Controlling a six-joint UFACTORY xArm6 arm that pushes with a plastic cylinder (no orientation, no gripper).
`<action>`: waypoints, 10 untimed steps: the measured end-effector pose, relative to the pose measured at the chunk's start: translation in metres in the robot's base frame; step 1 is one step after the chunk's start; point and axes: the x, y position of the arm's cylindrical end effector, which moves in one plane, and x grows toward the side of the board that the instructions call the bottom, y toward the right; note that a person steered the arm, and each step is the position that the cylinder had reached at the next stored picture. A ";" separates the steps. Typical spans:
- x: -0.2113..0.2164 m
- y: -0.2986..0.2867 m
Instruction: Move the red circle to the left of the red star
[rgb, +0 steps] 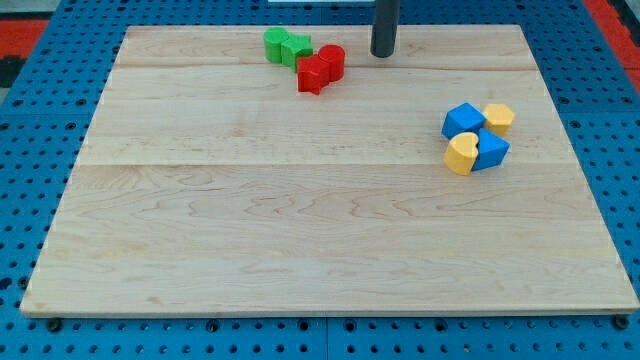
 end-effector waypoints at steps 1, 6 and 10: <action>0.000 0.000; 0.029 -0.099; 0.029 -0.218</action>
